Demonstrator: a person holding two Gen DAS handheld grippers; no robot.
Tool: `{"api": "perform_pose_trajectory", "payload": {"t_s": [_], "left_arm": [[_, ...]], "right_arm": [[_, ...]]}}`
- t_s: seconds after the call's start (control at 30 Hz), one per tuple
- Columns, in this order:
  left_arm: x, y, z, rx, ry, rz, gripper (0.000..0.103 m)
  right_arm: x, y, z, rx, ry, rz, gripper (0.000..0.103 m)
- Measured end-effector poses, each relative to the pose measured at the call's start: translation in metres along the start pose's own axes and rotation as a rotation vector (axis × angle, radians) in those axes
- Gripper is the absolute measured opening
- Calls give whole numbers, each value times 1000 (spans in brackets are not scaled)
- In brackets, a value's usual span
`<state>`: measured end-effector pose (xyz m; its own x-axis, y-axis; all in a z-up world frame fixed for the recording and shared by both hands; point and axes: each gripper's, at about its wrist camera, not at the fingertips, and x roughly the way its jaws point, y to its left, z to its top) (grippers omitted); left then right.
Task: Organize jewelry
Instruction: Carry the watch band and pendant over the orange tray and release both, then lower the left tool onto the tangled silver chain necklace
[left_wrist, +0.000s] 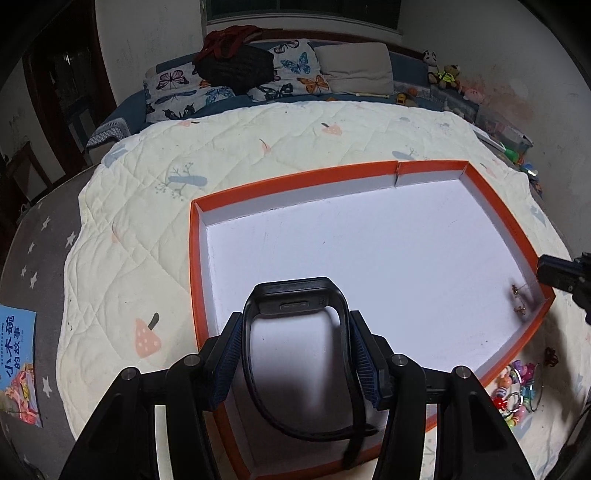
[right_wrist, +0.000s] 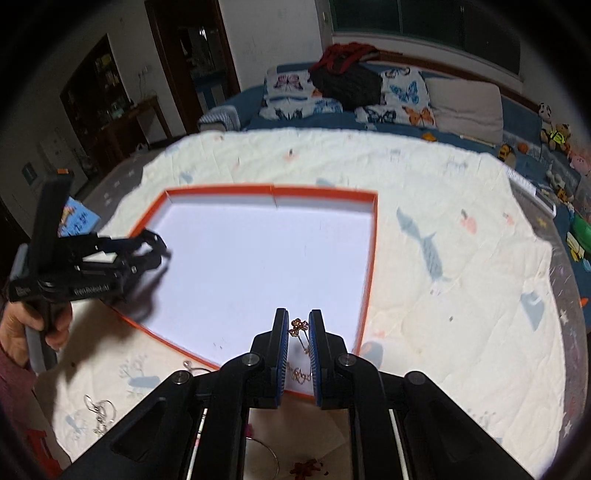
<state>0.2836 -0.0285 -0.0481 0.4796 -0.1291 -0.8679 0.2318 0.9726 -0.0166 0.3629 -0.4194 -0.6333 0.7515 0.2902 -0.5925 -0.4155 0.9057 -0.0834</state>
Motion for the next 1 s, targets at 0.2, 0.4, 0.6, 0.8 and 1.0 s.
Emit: {"api": "perform_pose_trajectory", "payload": {"t_s": [0.2,0.4,0.6,0.8,1.0], "left_arm": [[11,3,3,8,9,11,62],[11,1,4,15,14,10,66],[2,-6,2,35,-7,22,77],[-25,-10,-4,45,-46,22,79],[-60,-23,-33,61,-74,-18,79]], "right_arm": [[11,0,-7,-12,35,-8,13],[14,-2,-10,-2,60,-9,13],[11,4,-11,-34,50,-64,33],[-5,10,-11,-46,14,-84,43],[-25,18,-23,-44,-15,-84,53]]}}
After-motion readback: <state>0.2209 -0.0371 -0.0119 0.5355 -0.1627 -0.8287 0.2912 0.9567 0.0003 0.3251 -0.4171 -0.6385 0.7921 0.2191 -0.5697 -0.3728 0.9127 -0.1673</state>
